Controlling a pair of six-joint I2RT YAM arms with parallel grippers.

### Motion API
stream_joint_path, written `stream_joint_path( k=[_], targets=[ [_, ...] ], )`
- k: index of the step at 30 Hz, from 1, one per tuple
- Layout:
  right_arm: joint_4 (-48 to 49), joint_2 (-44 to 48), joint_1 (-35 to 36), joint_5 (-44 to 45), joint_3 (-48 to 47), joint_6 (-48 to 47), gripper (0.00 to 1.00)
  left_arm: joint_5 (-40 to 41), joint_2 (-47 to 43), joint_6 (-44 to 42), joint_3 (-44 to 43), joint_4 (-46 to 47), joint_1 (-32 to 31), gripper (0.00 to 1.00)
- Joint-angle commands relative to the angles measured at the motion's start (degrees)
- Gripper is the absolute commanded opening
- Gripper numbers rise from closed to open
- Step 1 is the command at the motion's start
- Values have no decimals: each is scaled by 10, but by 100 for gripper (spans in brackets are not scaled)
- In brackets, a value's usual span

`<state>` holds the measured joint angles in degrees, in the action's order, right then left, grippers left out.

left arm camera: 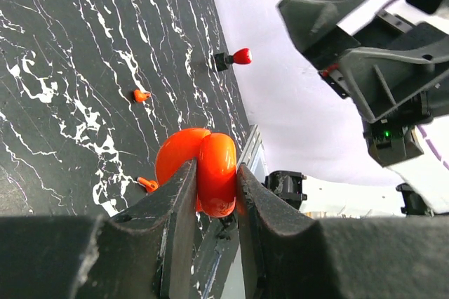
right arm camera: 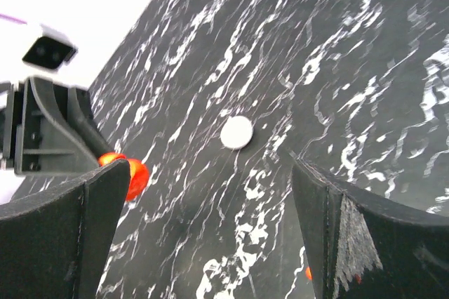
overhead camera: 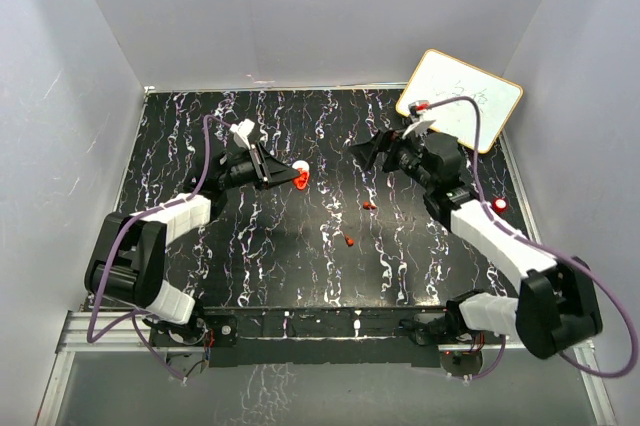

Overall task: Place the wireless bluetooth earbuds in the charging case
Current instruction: Pick up the earbud from the center of the board.

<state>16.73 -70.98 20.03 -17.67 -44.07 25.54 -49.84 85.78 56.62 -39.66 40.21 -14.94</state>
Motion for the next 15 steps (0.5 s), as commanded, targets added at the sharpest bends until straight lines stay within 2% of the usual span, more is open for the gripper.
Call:
stream_joint_path(
  k=[1, 3, 7, 15],
  targets=[
    [26, 75, 3, 160, 38, -9, 98, 3, -5, 16, -13, 15, 3, 0],
    [19, 71, -1, 134, 27, 0, 98, 8, -10, 19, -13, 18, 3, 0],
    [-81, 24, 1, 97, -47, -18, 98, 17, -31, 23, -4, 20, 3, 0],
    [-142, 47, 15, 123, -94, -14, 98, 25, -108, 26, 46, 13, 3, 0]
  ],
)
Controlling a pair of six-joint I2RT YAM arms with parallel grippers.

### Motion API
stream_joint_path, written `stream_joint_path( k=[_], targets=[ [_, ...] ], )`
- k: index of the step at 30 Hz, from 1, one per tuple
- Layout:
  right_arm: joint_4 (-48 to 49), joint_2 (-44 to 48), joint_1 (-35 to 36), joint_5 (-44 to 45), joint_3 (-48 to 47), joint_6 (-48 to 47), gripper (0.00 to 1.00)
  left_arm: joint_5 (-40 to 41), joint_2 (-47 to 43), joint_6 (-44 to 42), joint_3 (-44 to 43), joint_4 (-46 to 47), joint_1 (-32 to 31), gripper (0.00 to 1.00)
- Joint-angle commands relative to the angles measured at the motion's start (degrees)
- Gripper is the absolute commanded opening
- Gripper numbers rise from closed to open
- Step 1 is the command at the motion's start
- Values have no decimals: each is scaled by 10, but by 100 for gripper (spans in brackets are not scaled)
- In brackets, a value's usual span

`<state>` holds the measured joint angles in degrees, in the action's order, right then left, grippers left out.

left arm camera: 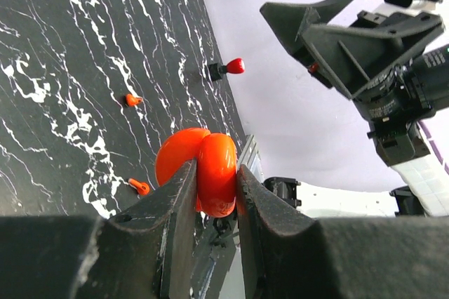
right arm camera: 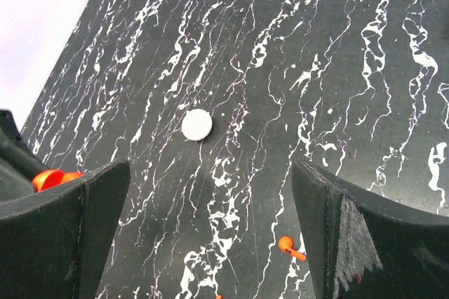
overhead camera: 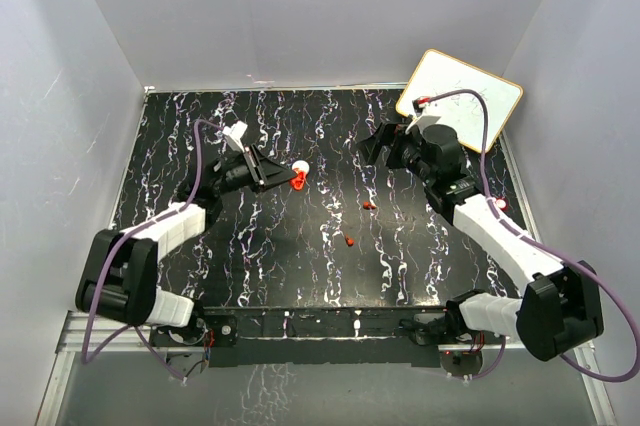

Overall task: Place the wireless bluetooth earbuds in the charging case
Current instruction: Pick up the earbud from the center of the board.

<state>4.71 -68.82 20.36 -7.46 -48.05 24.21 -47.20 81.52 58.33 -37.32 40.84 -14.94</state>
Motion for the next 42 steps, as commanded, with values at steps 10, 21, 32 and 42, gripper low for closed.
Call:
stream_joint_path(
  k=[10, 21, 32, 42],
  targets=[
    [-40, 21, 78, 82, -75, -1, 98, 4, -131, -5, 17, -42, 2, 0],
    [-93, -7, 99, 228, -86, -63, 98, 72, -141, -51, -47, -128, 2, 0],
    [2, 4, 99, 266, -5, -121, 98, 74, 16, -70, -139, -104, 0, 0],
    [19, -99, 99, 203, -54, -123, 98, 71, 65, -26, -136, -30, -4, 0]
  ],
)
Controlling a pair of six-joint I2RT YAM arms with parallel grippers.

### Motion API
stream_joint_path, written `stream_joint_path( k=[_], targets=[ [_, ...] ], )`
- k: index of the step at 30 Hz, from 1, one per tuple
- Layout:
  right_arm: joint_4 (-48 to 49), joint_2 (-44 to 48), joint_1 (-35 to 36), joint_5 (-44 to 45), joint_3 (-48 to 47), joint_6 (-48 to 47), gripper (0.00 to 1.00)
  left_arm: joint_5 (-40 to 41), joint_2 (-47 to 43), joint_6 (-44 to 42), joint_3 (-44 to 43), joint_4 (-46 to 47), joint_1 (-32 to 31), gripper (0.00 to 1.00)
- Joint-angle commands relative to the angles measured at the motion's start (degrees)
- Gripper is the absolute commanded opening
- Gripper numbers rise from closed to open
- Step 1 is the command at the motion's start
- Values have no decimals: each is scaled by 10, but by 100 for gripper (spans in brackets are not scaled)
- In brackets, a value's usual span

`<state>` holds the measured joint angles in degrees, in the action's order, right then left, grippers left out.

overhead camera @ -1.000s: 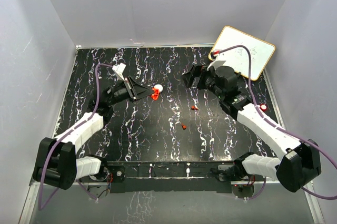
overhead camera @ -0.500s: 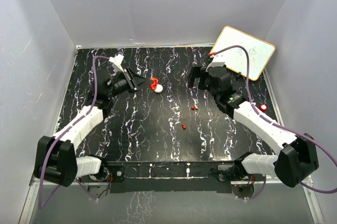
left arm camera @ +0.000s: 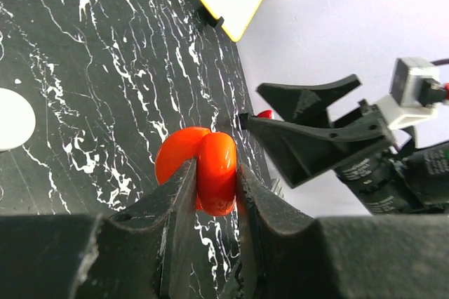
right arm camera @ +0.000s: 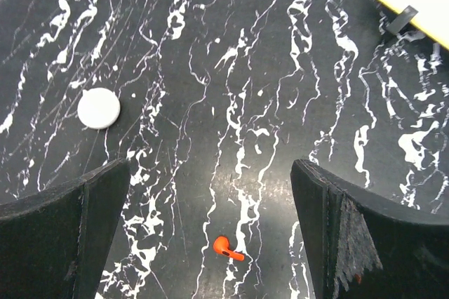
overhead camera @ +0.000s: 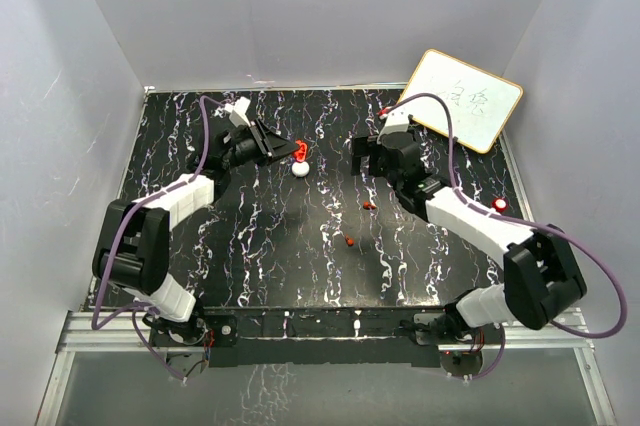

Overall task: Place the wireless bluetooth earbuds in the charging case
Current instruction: Pick up the earbud from the center of the board.

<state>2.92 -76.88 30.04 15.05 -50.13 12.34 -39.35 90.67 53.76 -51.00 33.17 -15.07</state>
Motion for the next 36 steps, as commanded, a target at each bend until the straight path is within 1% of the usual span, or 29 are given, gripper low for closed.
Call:
stream_joint_path(
  k=[1, 2, 5, 8, 9, 10, 13, 15, 17, 19, 23, 26, 30, 36],
  targets=[
    [33, -18, 3, -26, -34, -5, 98, -6, -33, 15, 5, 42, -3, 0],
    [26, -16, 2, -28, -38, -5, 98, -5, -40, 5, 6, 31, -3, 0],
    [-4, 0, 8, -21, -47, -4, 98, 1, -55, -39, -8, -47, -3, 0],
    [-24, 18, 17, -3, -44, 4, 98, -2, -66, -62, -11, -84, -2, 0],
    [-45, 20, 19, 5, -48, 8, 98, -2, -68, -69, -7, -94, -2, 0],
    [-65, 19, 24, 14, -54, 14, 98, -2, -71, -71, 0, -94, -3, 0],
    [-127, 8, 32, 30, -63, 26, 98, -7, -82, -54, 35, -52, -3, 0],
    [-155, 4, 35, 43, -60, 36, 98, -15, -82, -59, 36, -65, -3, 0],
    [-164, 3, 35, 40, -52, 49, 97, -19, -84, -63, 42, -67, -3, 0],
    [-149, 2, 36, 22, -37, 49, 96, -13, -91, -59, 56, -52, -3, 0],
    [-147, -14, 36, 35, -30, 38, 93, -16, -92, -62, 69, -45, -4, 0],
    [-160, -32, 36, 40, -40, 17, 93, -6, -92, -59, 80, -34, -3, 0],
    [-192, -61, 36, 52, -70, -2, 91, -13, -71, -55, 73, -24, -3, 0],
    [-252, -101, 38, 46, -106, -32, 82, -27, -47, -48, 72, -6, -4, 0]
  ],
)
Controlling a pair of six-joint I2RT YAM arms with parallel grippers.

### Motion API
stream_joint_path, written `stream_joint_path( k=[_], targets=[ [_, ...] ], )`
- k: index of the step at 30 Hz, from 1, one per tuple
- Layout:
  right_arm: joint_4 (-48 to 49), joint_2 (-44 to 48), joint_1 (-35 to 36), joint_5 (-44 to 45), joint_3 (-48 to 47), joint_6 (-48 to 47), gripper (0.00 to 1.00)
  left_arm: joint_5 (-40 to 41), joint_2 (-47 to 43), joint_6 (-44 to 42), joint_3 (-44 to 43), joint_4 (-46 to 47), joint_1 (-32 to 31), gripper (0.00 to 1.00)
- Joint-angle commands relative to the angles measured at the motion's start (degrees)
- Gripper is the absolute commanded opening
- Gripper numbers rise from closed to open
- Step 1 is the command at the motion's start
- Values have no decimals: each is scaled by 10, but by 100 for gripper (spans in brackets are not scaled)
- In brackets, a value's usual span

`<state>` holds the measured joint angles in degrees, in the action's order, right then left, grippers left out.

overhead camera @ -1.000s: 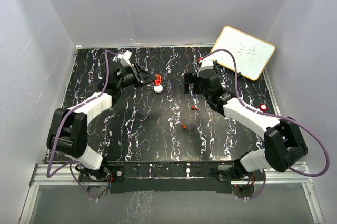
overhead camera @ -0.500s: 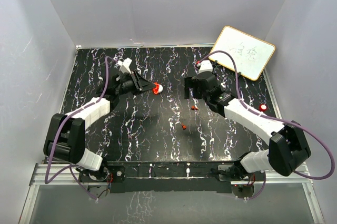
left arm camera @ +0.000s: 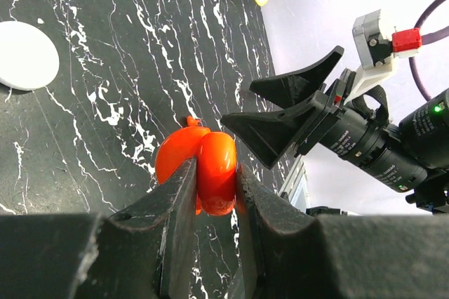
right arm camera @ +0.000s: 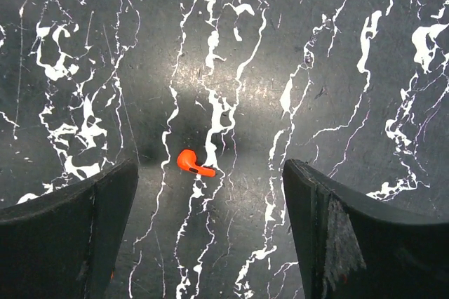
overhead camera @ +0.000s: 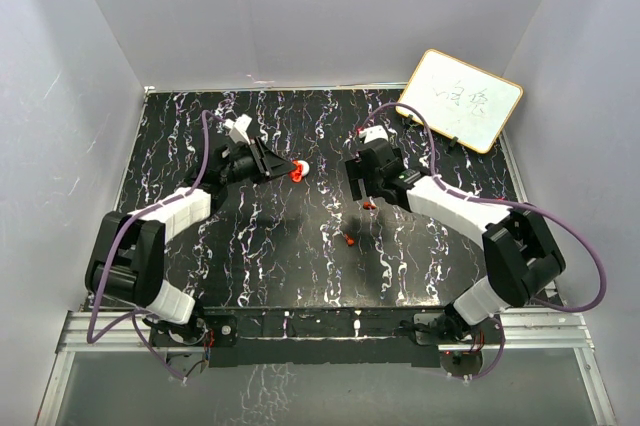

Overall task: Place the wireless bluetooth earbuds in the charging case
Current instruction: Pick up the earbud from the center of the board.

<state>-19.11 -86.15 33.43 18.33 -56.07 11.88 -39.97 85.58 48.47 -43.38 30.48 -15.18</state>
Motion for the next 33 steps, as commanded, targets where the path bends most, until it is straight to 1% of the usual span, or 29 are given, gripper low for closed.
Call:
stream_joint_path(
  k=[1, 7, 10, 11, 13, 14, 17, 19, 21, 23, 29, 33],
  targets=[
    [-38, -11, 6, 13, -49, -30, 81, -24, 5, 4, -4, 20, -2, 0],
    [-41, -19, 19, 11, -44, -42, 79, -21, -5, 4, 2, 14, -3, 0],
    [-29, -30, 19, 6, -34, -46, 78, -23, -9, 35, 42, 75, -5, 0],
    [-36, -34, 20, 9, -42, -50, 77, -28, -8, 30, 38, 70, -5, 0],
    [-61, -36, 23, 22, -56, -47, 76, -16, -2, -11, 7, -3, -5, 0],
    [-58, -29, 24, 20, -53, -46, 76, -12, 0, -22, -6, -24, -7, 0],
    [-5, 6, 27, -8, -29, -48, 76, -18, 2, -8, -8, 10, -10, 0],
    [21, 22, 26, -25, -27, -51, 77, -15, -3, -3, -10, 7, -10, 0],
    [16, 22, 26, -33, -45, -51, 77, -8, -12, -2, -9, 3, -10, 0],
    [9, 18, 26, -34, -59, -50, 77, -5, -19, 5, -3, 18, -10, 0],
    [11, 16, 28, -51, -68, -51, 77, -8, -35, 14, -3, 18, -11, 0],
    [20, 29, 28, -49, -61, -51, 79, 4, -57, -2, -3, -17, -11, 0]
  ],
)
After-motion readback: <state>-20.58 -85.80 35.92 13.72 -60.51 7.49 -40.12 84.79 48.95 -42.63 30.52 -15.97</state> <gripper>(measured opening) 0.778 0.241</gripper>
